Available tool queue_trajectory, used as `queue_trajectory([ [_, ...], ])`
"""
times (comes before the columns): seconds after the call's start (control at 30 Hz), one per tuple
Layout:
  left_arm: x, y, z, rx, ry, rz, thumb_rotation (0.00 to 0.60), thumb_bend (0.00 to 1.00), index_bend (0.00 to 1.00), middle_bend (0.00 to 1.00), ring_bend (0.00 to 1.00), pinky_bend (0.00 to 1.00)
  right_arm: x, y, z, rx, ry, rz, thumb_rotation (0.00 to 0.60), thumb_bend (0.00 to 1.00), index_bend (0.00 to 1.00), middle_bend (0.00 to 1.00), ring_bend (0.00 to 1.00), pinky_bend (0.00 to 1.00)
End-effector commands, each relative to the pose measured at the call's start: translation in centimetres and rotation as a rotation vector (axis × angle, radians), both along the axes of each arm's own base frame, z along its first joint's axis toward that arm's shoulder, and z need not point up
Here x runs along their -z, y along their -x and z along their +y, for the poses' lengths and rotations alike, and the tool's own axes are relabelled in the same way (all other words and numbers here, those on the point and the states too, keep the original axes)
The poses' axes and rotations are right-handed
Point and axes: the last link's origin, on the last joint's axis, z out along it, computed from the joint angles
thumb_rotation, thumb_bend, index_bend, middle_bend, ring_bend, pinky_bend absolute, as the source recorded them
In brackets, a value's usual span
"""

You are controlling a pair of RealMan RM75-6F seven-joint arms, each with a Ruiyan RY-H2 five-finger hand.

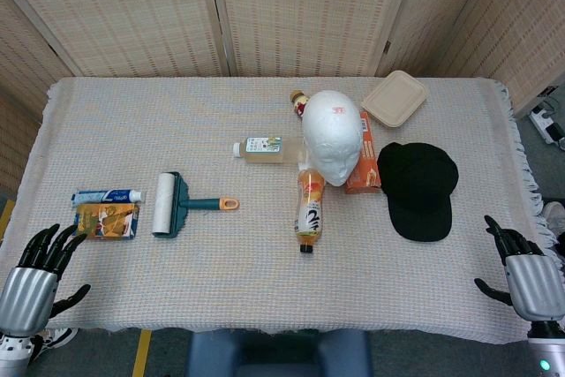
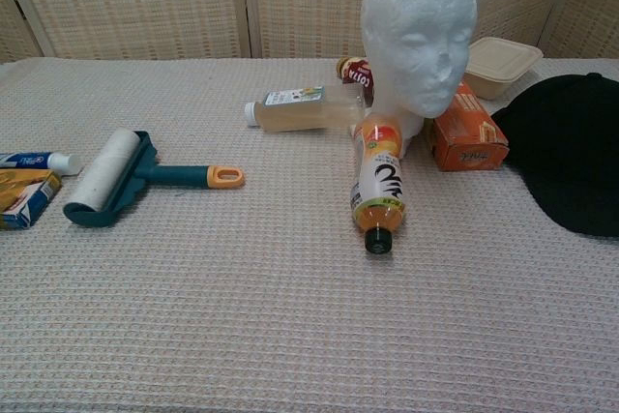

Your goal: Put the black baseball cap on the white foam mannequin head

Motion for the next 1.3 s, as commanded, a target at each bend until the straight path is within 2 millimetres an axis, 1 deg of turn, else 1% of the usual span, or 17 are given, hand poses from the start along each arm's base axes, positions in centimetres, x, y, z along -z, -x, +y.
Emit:
queue_trajectory([
  [0.03,-0.1,0.0,0.0,0.000,-0.004,-0.002,0.600,0.09,0.20,0.15,0.10,0.17,0.2,0.0,-0.1,-0.003,-0.006,0.001,0.600,0.00,0.00,0.23,0.19,0.34],
  [0.1,-0.1,-0.1,0.0,0.002,-0.002,-0.007,0.600,0.09,0.20,0.15,0.10,0.17,0.5,0.1,-0.3,0.001,-0.014,0.012,0.600,0.00,0.00,0.27,0.22,0.36],
  [0.13,-0.1,-0.1,-0.1,0.003,0.002,-0.008,0.600,0.09,0.20,0.15,0.10,0.17,0.7,0.2,-0.4,0.001,-0.020,0.021,0.600,0.00,0.00,0.31,0.27,0.39],
  [0.17,-0.1,-0.1,-0.1,0.003,0.007,-0.012,0.600,0.09,0.20,0.15,0.10,0.17,0.8,0.3,-0.5,0.001,-0.019,0.026,0.600,0.00,0.00,0.39,0.38,0.48],
  [0.2,0.0,-0.2,0.0,0.004,0.012,-0.016,0.600,0.09,0.20,0.15,0.10,0.17,1.0,0.4,-0.7,-0.003,-0.017,0.034,0.600,0.00,0.00,0.51,0.54,0.61],
  [0.27,0.1,-0.2,0.1,0.009,0.020,-0.016,0.600,0.09,0.20,0.15,0.10,0.17,1.4,1.5,-0.9,0.000,-0.032,0.085,0.600,0.00,0.00,0.76,0.83,0.82],
  [0.3,0.2,-0.2,0.1,0.008,0.029,-0.015,0.600,0.09,0.20,0.15,0.10,0.17,1.5,2.2,-1.1,0.008,-0.030,0.114,0.600,0.00,0.00,0.87,0.93,0.91],
  [0.33,0.2,-0.2,0.1,0.007,0.035,-0.017,0.600,0.09,0.20,0.15,0.10,0.17,1.8,2.8,-1.3,0.014,-0.029,0.123,0.600,0.00,0.02,0.93,0.97,0.95],
  [0.37,0.2,-0.1,0.2,0.006,0.039,-0.017,0.600,0.09,0.20,0.15,0.10,0.17,2.1,3.4,-1.4,0.021,-0.034,0.129,0.600,0.00,0.07,0.98,1.00,0.99],
  [0.43,0.2,0.1,0.3,-0.003,0.042,-0.015,0.600,0.09,0.20,0.15,0.10,0.17,2.9,4.3,-1.7,0.017,-0.035,0.128,0.600,0.00,0.28,1.00,1.00,1.00],
  [0.53,0.2,0.0,0.4,-0.009,0.029,-0.016,0.600,0.09,0.21,0.15,0.10,0.17,4.6,5.6,-2.4,0.015,-0.059,0.127,0.600,0.00,0.54,1.00,1.00,1.00],
  [0.63,0.4,-0.3,0.1,0.018,0.014,-0.008,0.600,0.10,0.23,0.16,0.10,0.17,6.8,6.8,-3.3,0.029,-0.082,0.121,0.600,0.01,0.65,1.00,1.00,1.00],
  [0.73,0.4,-0.6,0.0,0.055,-0.002,-0.018,0.600,0.10,0.25,0.21,0.12,0.19,9.0,7.5,-4.0,0.036,-0.084,0.119,0.600,0.01,0.65,1.00,1.00,1.00],
  [0.8,0.4,-0.5,0.0,0.066,-0.020,-0.019,0.600,0.10,0.26,0.25,0.13,0.19,10.2,7.5,-4.3,0.035,-0.082,0.105,0.600,0.02,0.61,1.00,1.00,1.00],
  [0.87,0.4,-0.4,0.0,0.067,-0.028,-0.024,0.600,0.10,0.26,0.26,0.14,0.20,11.1,7.3,-4.7,0.022,-0.051,0.080,0.600,0.02,0.59,1.00,1.00,1.00],
  [1.07,0.0,-0.1,0.0,0.056,-0.042,-0.035,0.600,0.10,0.26,0.25,0.14,0.20,12.5,7.1,-5.8,0.017,0.050,0.054,0.600,0.02,0.57,1.00,1.00,1.00],
  [1.3,-0.2,-0.1,0.0,0.056,-0.042,-0.044,0.600,0.10,0.26,0.25,0.14,0.20,13.2,7.1,-7.4,0.022,0.091,0.046,0.600,0.05,0.57,1.00,1.00,1.00],
])
